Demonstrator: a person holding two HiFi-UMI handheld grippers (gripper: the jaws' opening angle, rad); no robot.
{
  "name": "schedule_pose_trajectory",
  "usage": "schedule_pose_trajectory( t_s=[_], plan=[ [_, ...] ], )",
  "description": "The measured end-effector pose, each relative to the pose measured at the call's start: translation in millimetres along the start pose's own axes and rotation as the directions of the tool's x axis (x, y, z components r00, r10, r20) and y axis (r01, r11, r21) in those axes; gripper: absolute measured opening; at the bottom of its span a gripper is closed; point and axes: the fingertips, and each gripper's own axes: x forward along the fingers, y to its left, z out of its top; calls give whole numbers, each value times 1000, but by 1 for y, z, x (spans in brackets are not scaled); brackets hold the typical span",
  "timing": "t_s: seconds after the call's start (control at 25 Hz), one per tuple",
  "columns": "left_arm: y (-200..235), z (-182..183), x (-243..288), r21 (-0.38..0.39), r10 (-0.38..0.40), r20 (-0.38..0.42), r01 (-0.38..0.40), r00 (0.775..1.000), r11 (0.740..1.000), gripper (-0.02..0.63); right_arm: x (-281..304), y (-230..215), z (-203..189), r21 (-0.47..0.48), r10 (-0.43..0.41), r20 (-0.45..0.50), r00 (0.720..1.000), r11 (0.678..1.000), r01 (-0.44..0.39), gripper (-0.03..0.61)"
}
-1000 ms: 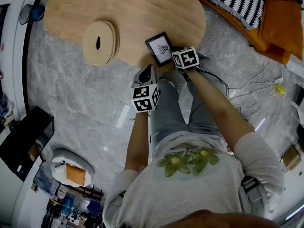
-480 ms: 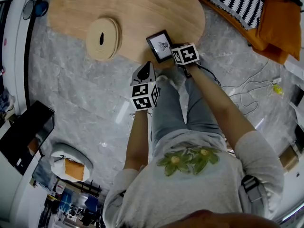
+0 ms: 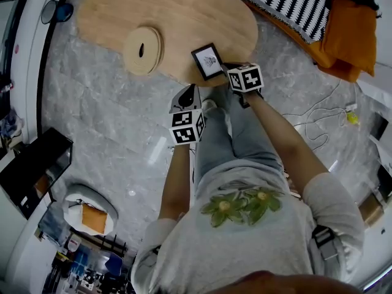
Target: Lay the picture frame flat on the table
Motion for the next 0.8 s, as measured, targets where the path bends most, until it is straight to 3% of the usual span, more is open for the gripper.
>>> schedule_pose_trajectory(
  t_s=[0.48, 0.8],
  plan=[
    [-1, 40, -55, 13, 2, 50, -2, 999, 1000, 15, -69, 50, 9, -131, 15, 17, 1000, 991, -13, 6],
    [-9, 44, -78, 10, -20, 57, 20, 998, 1000, 15, -107, 77, 15, -122, 43, 79, 996, 992, -33, 6]
  ],
)
